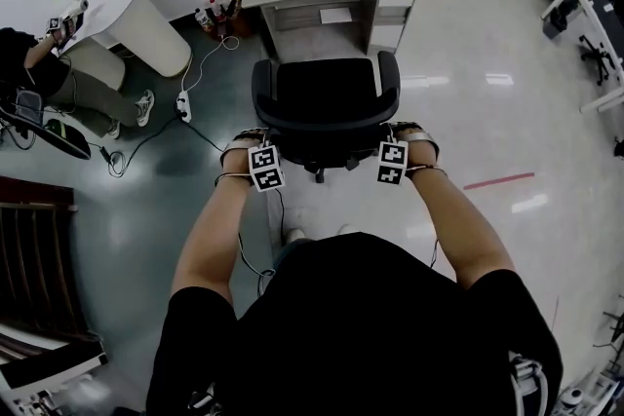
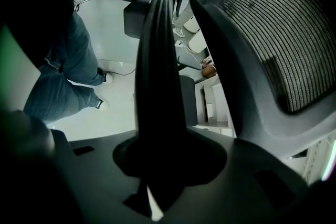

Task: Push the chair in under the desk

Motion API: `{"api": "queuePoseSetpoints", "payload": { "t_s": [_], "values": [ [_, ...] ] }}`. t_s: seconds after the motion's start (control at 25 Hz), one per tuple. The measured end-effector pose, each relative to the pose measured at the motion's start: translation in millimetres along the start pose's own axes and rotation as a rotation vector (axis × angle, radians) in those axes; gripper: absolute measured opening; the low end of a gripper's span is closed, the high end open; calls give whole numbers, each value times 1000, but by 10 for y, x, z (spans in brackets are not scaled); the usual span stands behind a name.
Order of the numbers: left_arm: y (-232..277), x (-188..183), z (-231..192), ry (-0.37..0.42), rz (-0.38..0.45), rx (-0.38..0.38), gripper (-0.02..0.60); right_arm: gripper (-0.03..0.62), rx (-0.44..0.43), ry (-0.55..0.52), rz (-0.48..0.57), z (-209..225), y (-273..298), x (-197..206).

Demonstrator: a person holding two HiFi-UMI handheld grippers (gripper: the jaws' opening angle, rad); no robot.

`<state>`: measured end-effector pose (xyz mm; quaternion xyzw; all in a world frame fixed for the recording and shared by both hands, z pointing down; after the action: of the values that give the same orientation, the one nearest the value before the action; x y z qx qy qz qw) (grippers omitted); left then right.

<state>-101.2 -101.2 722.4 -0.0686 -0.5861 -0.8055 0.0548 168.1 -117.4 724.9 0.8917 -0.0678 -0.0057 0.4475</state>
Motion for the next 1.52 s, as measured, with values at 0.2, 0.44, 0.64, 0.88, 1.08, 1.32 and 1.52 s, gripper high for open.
{"api": "queuePoseSetpoints", "payload": {
  "t_s": [0.2, 0.44, 0.64, 0.88, 1.08, 1.32, 1.52],
  "values": [
    [103, -19, -289, -7, -1, 3, 150, 109, 10, -6, 1, 258, 170, 66],
    [189, -55, -568, -8, 4, 4, 150, 109, 15, -7, 7, 501, 348, 128],
    [255, -68, -809, -16, 6, -21, 152, 111, 22, -16, 14, 732, 520, 176],
    [352, -13, -1121, -13, 1, -20, 150, 114, 24, -13, 14, 998, 735, 171],
    [439, -21, -1385, -5, 4, -22, 150, 114, 27, -4, 8, 1198, 890, 213],
    [549, -19, -1784, -4, 7, -27, 150, 114, 23, 0, 2, 1522, 1110, 262],
    [648, -44, -2060, -8, 11, -34, 150, 114, 22, -3, 0, 1763, 1290, 330]
  ]
}}
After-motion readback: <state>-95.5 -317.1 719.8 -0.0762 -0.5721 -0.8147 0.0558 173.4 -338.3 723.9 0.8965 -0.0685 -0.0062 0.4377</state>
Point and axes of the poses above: the fingertips, and each gripper's own axes: y forward along the fingers, z to its right, x out of its underside, the point moved 2 cm from there along -y, backward along the fingers, and after that the axes turned 8 degrees about x, right-handed, at the moved point
